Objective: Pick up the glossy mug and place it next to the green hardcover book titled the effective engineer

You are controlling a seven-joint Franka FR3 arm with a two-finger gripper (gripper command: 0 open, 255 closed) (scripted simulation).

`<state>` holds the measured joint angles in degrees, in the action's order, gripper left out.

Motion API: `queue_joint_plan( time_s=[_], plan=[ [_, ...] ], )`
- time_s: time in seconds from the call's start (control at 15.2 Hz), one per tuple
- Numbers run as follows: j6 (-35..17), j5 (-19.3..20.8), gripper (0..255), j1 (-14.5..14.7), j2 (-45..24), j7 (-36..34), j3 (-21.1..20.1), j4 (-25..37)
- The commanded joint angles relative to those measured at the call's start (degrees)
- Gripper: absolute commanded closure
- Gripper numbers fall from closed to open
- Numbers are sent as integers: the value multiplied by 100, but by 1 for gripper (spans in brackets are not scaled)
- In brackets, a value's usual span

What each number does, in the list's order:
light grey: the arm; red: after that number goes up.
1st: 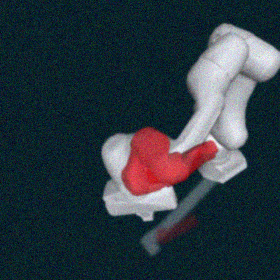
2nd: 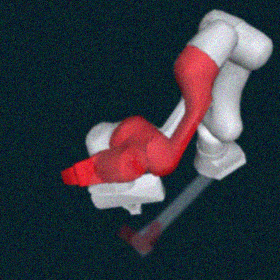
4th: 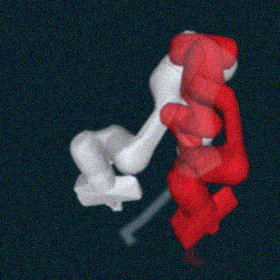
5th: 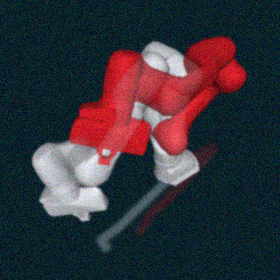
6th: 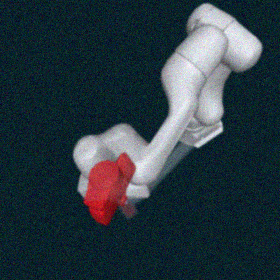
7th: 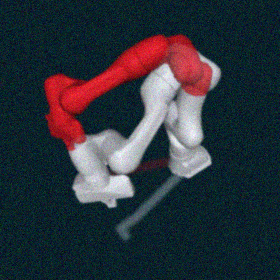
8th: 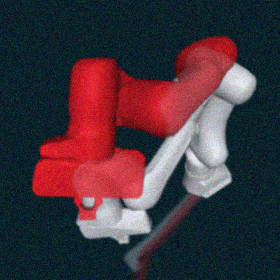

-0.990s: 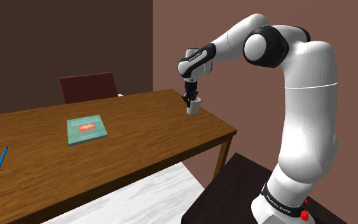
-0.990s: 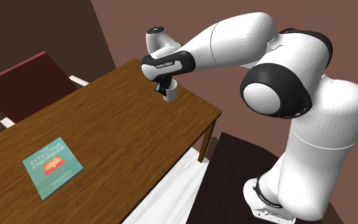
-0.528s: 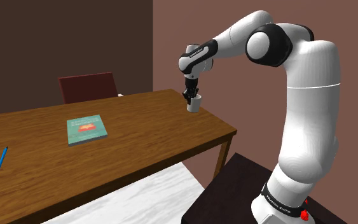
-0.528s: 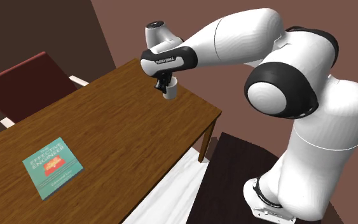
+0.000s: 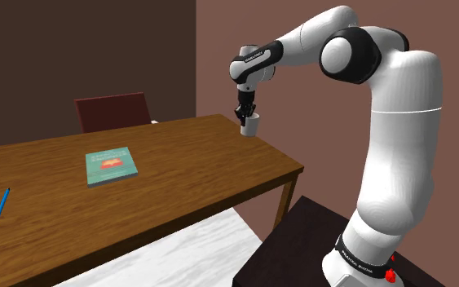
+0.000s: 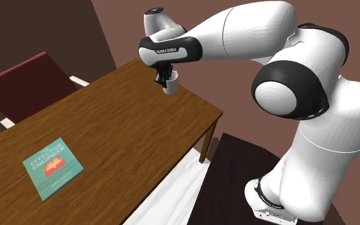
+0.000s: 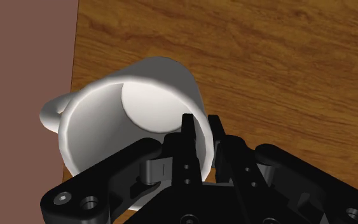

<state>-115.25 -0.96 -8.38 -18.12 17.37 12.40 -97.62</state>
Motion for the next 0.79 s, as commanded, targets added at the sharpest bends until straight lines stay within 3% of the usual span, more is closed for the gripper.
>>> queue_joint_plan(
  time_s=[0.0,0.73],
  plan=[
    [138,9,255,1,40,-1,4,99],
    [927,42,255,0,196,4,21,736]
  ],
)
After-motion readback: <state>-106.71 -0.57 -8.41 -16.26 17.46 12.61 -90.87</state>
